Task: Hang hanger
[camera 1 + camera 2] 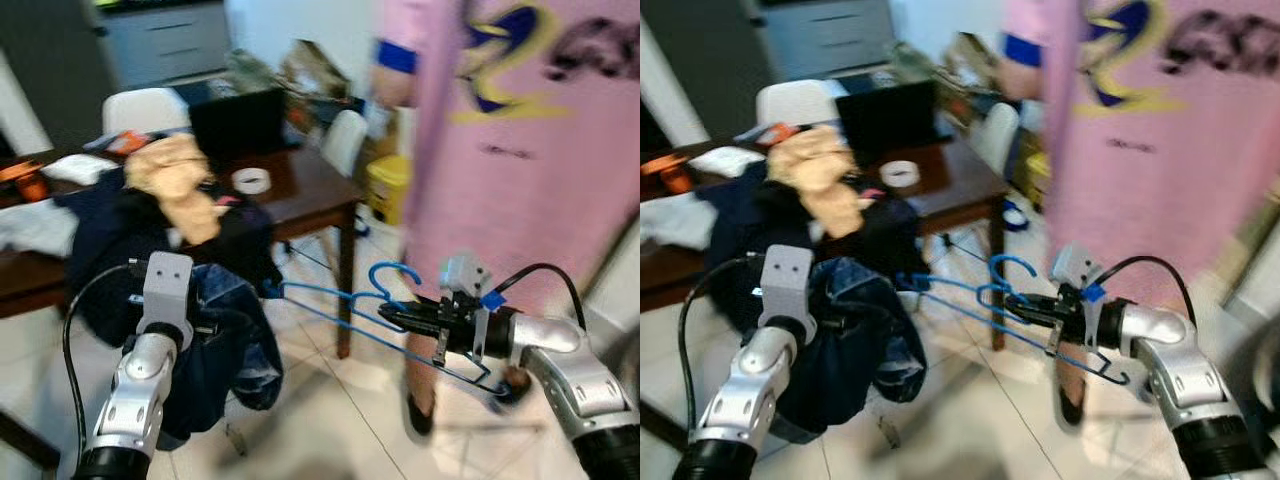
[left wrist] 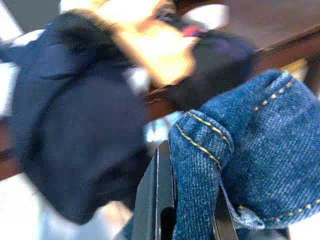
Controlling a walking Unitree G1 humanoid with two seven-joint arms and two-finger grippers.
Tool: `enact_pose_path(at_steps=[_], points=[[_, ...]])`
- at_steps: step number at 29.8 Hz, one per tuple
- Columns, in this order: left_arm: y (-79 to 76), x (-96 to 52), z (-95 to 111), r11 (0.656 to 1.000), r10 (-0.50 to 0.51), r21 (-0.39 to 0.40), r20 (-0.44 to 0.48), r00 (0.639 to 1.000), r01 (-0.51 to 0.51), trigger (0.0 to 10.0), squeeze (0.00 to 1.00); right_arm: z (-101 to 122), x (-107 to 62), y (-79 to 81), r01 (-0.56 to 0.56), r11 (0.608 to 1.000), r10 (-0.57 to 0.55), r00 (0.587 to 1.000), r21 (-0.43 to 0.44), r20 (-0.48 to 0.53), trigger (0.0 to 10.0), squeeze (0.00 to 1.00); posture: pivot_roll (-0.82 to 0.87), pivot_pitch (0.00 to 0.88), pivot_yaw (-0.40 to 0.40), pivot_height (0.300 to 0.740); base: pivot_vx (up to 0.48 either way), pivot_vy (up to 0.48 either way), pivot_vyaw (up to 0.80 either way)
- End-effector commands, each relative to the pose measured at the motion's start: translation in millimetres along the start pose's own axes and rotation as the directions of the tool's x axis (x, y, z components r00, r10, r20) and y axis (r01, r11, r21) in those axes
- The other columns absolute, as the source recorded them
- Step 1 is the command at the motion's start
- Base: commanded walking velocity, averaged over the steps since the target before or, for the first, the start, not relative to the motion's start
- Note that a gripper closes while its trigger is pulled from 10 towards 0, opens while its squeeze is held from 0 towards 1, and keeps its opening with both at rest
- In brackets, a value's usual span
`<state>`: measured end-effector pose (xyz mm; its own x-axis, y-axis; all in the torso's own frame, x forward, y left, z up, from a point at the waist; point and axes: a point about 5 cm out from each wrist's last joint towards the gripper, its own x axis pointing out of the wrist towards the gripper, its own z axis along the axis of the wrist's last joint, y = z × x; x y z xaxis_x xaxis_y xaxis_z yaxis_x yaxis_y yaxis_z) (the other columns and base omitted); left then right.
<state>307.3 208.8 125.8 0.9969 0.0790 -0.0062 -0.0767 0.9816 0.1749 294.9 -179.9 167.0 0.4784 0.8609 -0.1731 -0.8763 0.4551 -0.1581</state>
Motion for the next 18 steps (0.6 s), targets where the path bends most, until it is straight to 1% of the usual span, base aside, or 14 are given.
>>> enact_pose_path(at_steps=[1, 2, 3, 4, 5, 6, 8, 10, 11, 12, 13, 15, 17, 18], points=[[-1.2, 5.9, 31.6, 1.000, -0.014, -0.014, 0.117, 0.993, 0.015, 10.0, 0.00, 8.8, -0.3, -1.6, 0.015, 1.000, -0.015, 0.999, -0.007, 0.028, 10.0, 0.00, -0.02, 0.000, 0.031, 0.740, 0.330, 0.000, 0.00], [-4.5, 9.0, 59.5, 0.998, -0.052, -0.017, 0.216, 0.975, 0.057, 10.0, 0.00, 16.9, 2.2, -7.5, 0.057, 0.998, -0.058, 0.996, 0.005, 0.068, 10.0, 0.00, -0.02, 0.000, 0.030, 0.740, 0.326, 0.000, 0.00], [-4.5, 9.0, 59.5, 0.998, -0.052, -0.017, 0.216, 0.975, 0.057, 10.0, 0.00, 16.9, 2.2, -7.5, 0.057, 0.998, -0.058, 0.996, 0.005, 0.068, 10.0, 0.00, -0.02, 0.000, 0.030, 0.740, 0.326, 0.000, 0.00], [-5.7, 9.9, 94.8, 0.995, -0.091, -0.003, 0.335, 0.938, 0.098, 10.0, 0.00, 22.6, 3.5, -11.3, 0.084, 0.996, -0.085, 0.992, 0.014, 0.091, 10.0, 0.00, -0.01, 0.000, 0.026, 0.740, 0.326, 0.000, 0.00], [-5.7, 9.9, 94.8, 0.995, -0.091, -0.003, 0.335, 0.938, 0.098, 10.0, 0.00, 22.6, 3.5, -11.3, 0.084, 0.996, -0.085, 0.992, 0.014, 0.091, 10.0, 0.00, -0.01, 0.000, 0.026, 0.740, 0.326, 0.000, 0.00], [-2.3, 8.7, 137.7, 0.993, -0.110, 0.021, 0.465, 0.878, 0.113, 10.0, 0.00, 21.9, 5.4, -11.9, 0.089, 0.996, -0.089, 0.993, 0.009, 0.078, 10.0, 0.00, -0.01, 0.000, 0.021, 0.740, 0.334, 0.000, 0.00], [-2.3, 8.7, 137.7, 0.993, -0.110, 0.021, 0.465, 0.878, 0.113, 10.0, 0.00, 21.9, 5.4, -11.9, 0.089, 0.996, -0.089, 0.993, 0.009, 0.078, 10.0, 0.00, -0.01, 0.000, 0.021, 0.740, 0.334, 0.000, 0.00], [7.2, -5.2, 218.1, 0.991, -0.126, 0.058, 0.678, 0.724, 0.119, 10.0, 0.00, 10.7, 8.3, -6.7, 0.061, 0.998, -0.062, 0.998, -0.020, -0.009, 10.0, 0.00, 0.00, 0.000, 0.015, 0.740, 0.337, 0.000, 0.00], [7.2, -5.2, 218.1, 0.991, -0.126, 0.058, 0.678, 0.724, 0.119, 10.0, 0.00, 10.7, 8.3, -6.7, 0.061, 0.998, -0.062, 0.998, -0.020, -0.009, 10.0, 0.00, 0.00, 0.000, 0.015, 0.740, 0.337, 0.000, 0.00], [9.4, -11.4, 237.2, 0.990, -0.131, 0.066, 0.724, 0.677, 0.121, 10.0, 0.00, 7.2, 8.8, -5.0, 0.052, 0.998, -0.053, 0.998, -0.028, -0.034, 10.0, 0.00, 0.00, 0.000, 0.015, 0.740, 0.337, 0.000, 0.00], [9.4, -11.4, 237.2, 0.990, -0.131, 0.066, 0.724, 0.677, 0.121, 10.0, 0.00, 7.2, 8.8, -5.0, 0.052, 0.998, -0.053, 0.998, -0.028, -0.034, 10.0, 0.00, 0.00, 0.000, 0.015, 0.740, 0.337, 0.000, 0.00], [10.2, -16.6, 250.7, 0.989, -0.142, 0.078, 0.754, 0.641, 0.127, 10.0, 0.00, 6.6, 8.8, -4.3, 0.048, 0.999, -0.049, 0.998, -0.026, -0.043, 10.0, 0.00, 0.00, 0.000, 0.010, 0.740, 0.337, 0.000, 0.00], [23.3, -30.3, 292.4, 0.990, -0.138, 0.115, 0.834, 0.534, 0.076, 10.0, 0.00, 6.0, 8.7, -4.0, 0.040, 0.999, -0.041, 0.998, -0.014, -0.054, 10.0, 0.00, 0.01, 0.000, 0.005, 0.740, 0.349, 0.000, 0.00], [31.2, -36.5, 307.0, 0.992, -0.125, 0.122, 0.856, 0.501, 0.040, 10.0, 0.00, 6.1, 8.2, -3.2, 0.037, 0.999, -0.037, 0.997, -0.006, -0.063, 10.0, 0.00, 0.01, 0.000, 0.004, 0.740, 0.349, 0.000, 0.00]])
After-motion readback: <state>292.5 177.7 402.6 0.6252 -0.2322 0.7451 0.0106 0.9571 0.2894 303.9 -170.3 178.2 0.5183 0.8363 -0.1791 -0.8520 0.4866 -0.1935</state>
